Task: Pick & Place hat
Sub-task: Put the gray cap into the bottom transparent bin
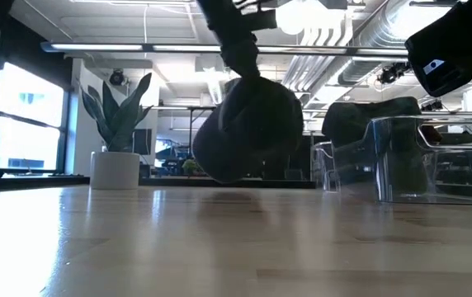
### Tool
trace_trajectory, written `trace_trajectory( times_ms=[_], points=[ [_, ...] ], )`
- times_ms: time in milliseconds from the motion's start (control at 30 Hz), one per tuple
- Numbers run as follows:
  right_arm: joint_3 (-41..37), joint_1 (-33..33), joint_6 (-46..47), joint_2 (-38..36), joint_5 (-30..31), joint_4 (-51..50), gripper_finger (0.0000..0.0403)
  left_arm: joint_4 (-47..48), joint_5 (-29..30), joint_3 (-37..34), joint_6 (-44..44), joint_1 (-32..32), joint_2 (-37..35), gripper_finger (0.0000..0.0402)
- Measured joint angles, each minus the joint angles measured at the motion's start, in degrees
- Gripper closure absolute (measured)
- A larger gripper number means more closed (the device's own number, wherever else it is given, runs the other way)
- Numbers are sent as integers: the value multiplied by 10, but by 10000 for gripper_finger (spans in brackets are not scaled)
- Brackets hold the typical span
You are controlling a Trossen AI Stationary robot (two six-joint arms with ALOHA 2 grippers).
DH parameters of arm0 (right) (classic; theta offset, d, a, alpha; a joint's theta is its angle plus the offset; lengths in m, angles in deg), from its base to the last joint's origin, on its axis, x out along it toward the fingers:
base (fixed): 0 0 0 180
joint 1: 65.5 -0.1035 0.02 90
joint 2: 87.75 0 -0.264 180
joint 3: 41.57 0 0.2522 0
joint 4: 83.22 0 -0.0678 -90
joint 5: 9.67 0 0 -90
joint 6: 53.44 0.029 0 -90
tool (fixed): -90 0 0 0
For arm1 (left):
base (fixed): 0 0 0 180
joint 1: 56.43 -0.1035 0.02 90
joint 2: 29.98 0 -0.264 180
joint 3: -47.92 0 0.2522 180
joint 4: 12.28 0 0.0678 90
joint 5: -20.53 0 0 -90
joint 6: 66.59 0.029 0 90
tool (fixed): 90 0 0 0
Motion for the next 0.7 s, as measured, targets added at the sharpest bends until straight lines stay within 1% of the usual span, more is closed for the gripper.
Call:
trace_trajectory(
  times_ms=[100, 200, 300, 400, 467, 567, 700],
  points=[
    [0, -1, 14, 0, -7, 0, 398, -3, 15, -48, -8, 69, -2, 400],
    [0, -1, 23, 0, -9, -2, 397, -27, 41, -116, -47, 136, 0, 401],
    [0, -1, 27, 0, -9, -7, 400, -62, 95, -176, -108, 197, 0, 401],
    [0, -1, 26, 0, -3, -7, 401, -45, 146, -213, -190, 247, 0, 401],
    [0, -1, 25, 0, 2, -7, 398, -32, 170, -225, -250, 273, 0, 400],
    [0, 2, 25, 0, 6, -7, 397, 20, 155, -225, -341, 298, 0, 382],
    [0, 4, 22, 0, 1, 0, 401, 69, 107, -225, -439, 326, 0, 324]
  ],
)
